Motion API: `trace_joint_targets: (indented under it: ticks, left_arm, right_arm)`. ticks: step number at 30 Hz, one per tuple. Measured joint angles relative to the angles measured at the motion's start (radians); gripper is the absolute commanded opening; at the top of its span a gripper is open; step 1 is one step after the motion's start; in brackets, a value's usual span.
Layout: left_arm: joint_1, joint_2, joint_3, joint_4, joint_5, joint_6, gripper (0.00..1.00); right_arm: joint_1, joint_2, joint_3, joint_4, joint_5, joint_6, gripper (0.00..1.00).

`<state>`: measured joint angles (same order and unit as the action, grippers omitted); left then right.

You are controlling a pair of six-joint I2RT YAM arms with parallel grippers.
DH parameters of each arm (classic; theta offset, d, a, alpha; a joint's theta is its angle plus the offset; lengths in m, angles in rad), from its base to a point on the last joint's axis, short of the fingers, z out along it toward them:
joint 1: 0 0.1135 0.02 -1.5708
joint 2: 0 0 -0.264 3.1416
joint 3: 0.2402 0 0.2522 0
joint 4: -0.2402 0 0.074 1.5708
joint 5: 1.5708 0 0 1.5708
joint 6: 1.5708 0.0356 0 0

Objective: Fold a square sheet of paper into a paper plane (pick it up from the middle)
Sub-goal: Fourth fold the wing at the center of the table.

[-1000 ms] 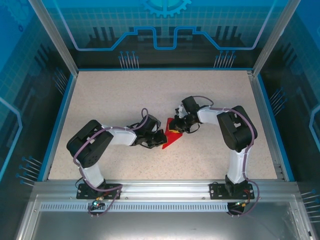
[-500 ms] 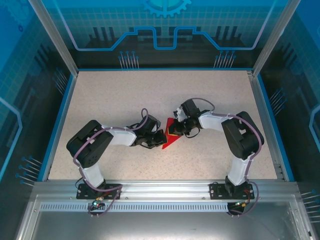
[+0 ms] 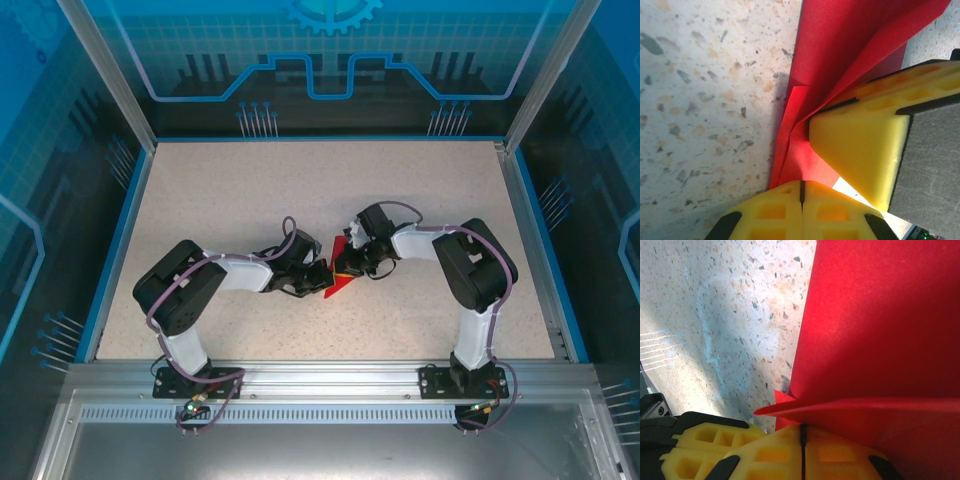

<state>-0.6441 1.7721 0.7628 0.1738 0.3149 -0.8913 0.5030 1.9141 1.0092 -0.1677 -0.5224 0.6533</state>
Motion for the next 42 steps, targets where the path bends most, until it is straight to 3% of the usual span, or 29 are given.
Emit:
trace_joint_targets:
  ticks: [8,15,23,32,42]
  left_arm:
    - [0.000,0.000,-0.010,0.016,0.000,0.000,0.00]
    - [0.000,-0.002,-0.014,0.023,0.000,0.000,0.00]
    - [0.000,-0.002,-0.014,0.023,0.000,0.001,0.00]
    - [0.000,-0.002,-0.013,0.023,0.000,0.001,0.00]
    - [0.000,-0.002,-0.013,0.022,0.000,0.003,0.00]
  right_arm:
    - [-0.034,0.000,0.008,-0.008,-0.001,-0.003,0.10]
    - [-0.128,0.019,0.052,-0.014,0.029,-0.008,0.12]
    - [-0.130,0.016,0.061,-0.023,0.027,-0.019,0.14]
    - [-0.184,-0.111,0.098,-0.140,0.118,-0.092,0.17]
    - [-0.084,-0.106,0.103,-0.094,0.080,-0.074,0.11]
